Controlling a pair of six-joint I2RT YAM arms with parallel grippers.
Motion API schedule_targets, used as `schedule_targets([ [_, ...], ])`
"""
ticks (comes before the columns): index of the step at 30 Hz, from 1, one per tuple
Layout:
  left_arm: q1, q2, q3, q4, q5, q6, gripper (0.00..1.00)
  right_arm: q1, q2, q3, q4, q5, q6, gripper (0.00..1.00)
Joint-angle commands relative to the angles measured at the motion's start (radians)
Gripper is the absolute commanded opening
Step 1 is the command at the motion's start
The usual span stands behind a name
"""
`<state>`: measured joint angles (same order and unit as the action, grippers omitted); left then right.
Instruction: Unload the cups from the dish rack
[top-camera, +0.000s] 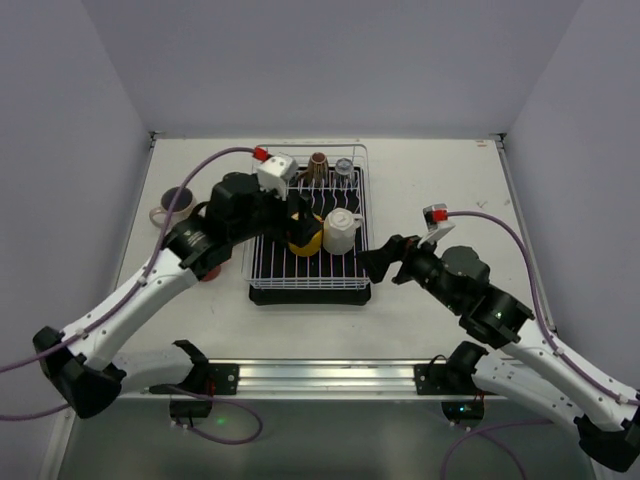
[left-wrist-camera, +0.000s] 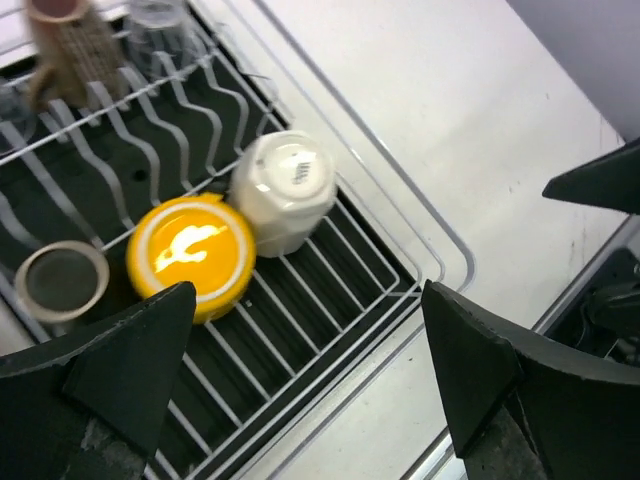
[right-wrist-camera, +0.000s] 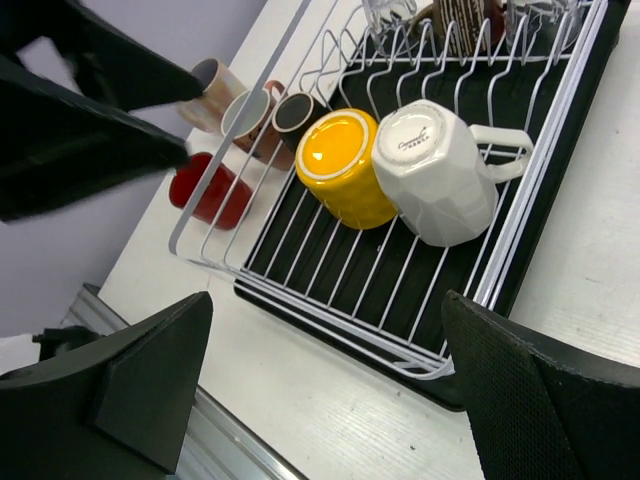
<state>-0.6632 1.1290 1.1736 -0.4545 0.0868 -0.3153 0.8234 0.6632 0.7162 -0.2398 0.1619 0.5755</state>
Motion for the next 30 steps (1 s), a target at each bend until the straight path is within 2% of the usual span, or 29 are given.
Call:
schedule_targets([
  [1, -0.085, 0.129, 0.073, 0.068, 0.062, 0.169, 1.0, -0.004, -0.039, -0.001, 0.056, 0.065, 0.017, 0.99],
  [10, -0.11, 0.359, 0.199, 0.083, 0.033, 0.35, 1.0, -0.004, -0.148, -0.02, 0.034, 0.082, 0.026, 0.99],
  [19, -0.107, 0.531, 0.296, 0.054, 0.008, 0.374, 1.0, -0.004, -0.22, -0.038, -0.001, 0.105, 0.02, 0.99],
  [30, -0.079, 0.633, 0.299, 0.056, 0.041, 0.351, 1.0, -0.004, -0.203, -0.04, -0.009, 0.096, 0.012, 0.99],
])
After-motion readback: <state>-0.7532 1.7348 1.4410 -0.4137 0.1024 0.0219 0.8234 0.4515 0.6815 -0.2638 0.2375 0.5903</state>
